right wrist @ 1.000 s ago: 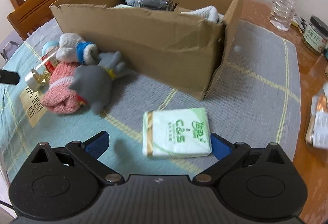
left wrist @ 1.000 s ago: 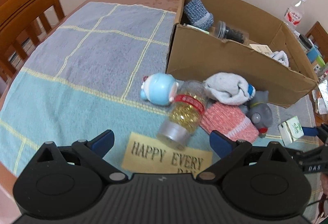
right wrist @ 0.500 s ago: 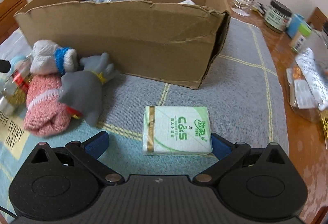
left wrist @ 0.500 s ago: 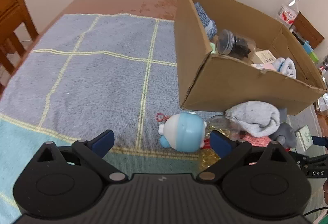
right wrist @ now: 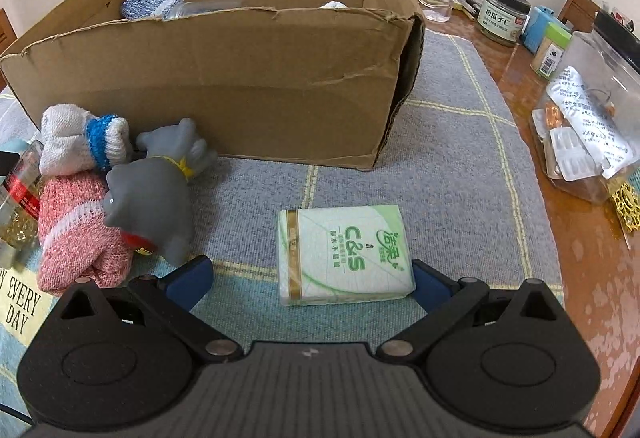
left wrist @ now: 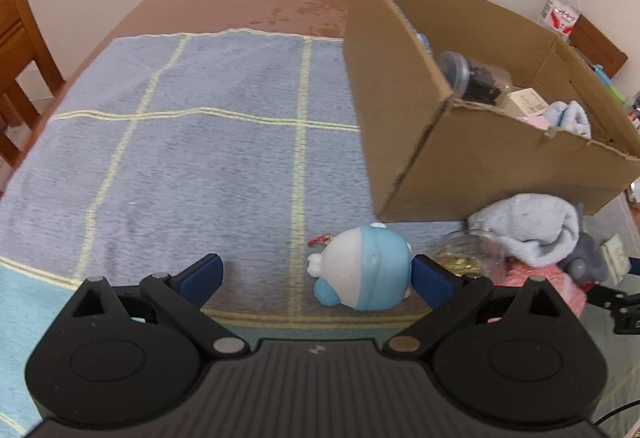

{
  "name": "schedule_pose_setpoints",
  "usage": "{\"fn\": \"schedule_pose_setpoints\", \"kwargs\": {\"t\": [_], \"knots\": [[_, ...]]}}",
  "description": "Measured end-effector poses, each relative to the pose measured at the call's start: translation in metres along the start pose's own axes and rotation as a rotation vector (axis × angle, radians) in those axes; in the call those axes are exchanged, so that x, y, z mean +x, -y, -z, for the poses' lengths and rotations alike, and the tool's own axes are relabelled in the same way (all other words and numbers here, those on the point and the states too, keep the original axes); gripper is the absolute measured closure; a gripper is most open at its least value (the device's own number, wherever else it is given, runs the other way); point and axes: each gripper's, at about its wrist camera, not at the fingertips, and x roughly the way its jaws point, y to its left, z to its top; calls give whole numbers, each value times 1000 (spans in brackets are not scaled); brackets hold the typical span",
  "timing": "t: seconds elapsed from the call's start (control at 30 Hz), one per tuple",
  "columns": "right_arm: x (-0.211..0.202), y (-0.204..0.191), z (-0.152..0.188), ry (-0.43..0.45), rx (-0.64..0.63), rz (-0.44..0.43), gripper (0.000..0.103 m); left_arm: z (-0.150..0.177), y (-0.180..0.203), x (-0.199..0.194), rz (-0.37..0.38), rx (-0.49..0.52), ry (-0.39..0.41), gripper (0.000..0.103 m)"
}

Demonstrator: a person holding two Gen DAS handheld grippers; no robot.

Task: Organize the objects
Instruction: 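Grasp the second C&S tissue pack with the right tool while the left tool grasps the blue toy figure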

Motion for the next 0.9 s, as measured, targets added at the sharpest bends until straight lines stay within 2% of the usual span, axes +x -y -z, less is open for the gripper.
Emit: {"fn": "schedule_pose_setpoints", "kwargs": {"t": [0.23,0.43,0.5,0.63,0.7,0.9], "knots": [[-1,-1,1,-2,-11,-7,0,2,12,8,14,62,-20,8],[-2,0,3,2,-32,-21,0,2,20,12,18,30,10,15],[-2,0,4,8,-40,-25,0,1,22,13,12,33,23,23],[-3,1,4,17,-53,-33,0,-1,27,15,16,31,27,28],[-3,1,4,15,-60,-37,0,-1,29,15,17,33,29,34],[-3,3,1,17,-82,-47,2,-1,31,14,18,17,26,36]]}}
